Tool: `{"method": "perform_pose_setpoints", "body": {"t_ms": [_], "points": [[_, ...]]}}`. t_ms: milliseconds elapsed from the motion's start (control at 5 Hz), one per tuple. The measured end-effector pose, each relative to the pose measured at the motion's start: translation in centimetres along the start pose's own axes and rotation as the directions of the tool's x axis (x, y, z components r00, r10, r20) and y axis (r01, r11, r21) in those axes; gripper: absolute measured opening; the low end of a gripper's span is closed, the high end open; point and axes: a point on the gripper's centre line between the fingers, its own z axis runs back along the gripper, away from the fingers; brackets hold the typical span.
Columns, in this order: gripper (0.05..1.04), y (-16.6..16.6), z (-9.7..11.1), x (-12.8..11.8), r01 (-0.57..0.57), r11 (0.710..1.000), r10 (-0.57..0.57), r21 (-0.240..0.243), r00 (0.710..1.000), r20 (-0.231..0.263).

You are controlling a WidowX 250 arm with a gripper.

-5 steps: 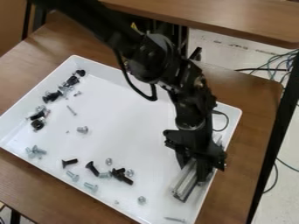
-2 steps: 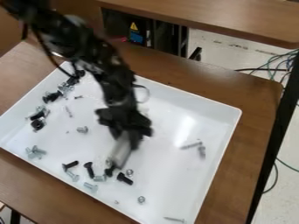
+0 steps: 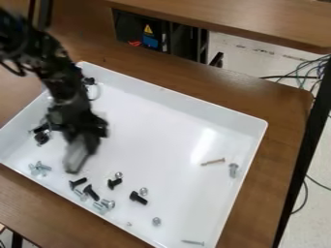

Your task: Sweep into pile

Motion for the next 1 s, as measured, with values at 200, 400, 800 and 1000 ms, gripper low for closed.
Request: {"method": "perform_pose_setpoints", "body": {"t_ms": [200,400,800,1000], "points": [[0.357,4.8,0.2,0.8,0.019,0.999,-0.017,0.035,0.998,-0.062],[0.356,7.3,0.4,1.4,0.105,0.991,-0.098,0.081,0.992,-0.083],[0.357,3.5,1.3,0.7,0.180,0.983,-0.177,0.045,0.982,-0.061],[0.356,-2.2,3.1,0.3,0.353,0.933,-0.353,0.067,0.935,-0.015]]}}
